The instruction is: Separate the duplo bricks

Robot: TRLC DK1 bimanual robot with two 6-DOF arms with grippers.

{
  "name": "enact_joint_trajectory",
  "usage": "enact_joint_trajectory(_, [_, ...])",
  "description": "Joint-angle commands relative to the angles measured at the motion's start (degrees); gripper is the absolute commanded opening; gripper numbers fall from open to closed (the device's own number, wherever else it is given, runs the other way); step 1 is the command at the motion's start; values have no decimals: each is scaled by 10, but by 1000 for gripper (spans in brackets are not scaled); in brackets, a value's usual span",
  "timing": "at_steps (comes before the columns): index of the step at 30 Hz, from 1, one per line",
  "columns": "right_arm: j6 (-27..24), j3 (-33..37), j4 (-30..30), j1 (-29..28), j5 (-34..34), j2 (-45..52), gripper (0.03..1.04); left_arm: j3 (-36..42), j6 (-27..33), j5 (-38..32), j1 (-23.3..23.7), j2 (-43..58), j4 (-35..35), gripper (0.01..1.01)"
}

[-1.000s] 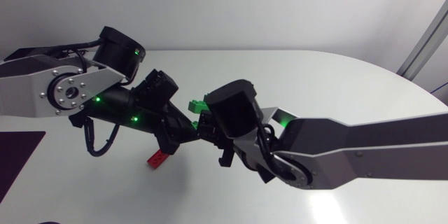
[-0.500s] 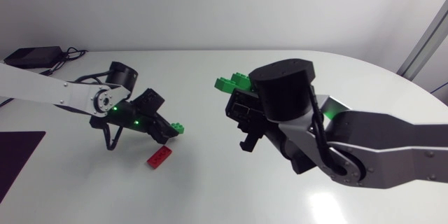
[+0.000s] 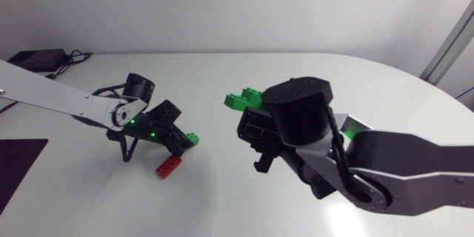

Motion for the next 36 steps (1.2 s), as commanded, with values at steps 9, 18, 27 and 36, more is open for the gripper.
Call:
enact_joint_trajectory(9, [-4, -18, 20, 6, 3, 9, 252, 7, 5, 14, 14, -30, -84, 905])
enact_joint_trajectory(18, [-21, -21, 37, 23, 0, 35, 252, 145, -75, 70, -24, -207, -319, 900])
enact_joint_trajectory(27, [-19, -1, 35, 42, 1, 67, 252, 197, -122, 69, -88, -233, -387, 864])
enact_joint_trajectory(36, [-18, 28, 37, 41, 3, 88, 252, 191, -128, 71, -96, -243, -412, 808])
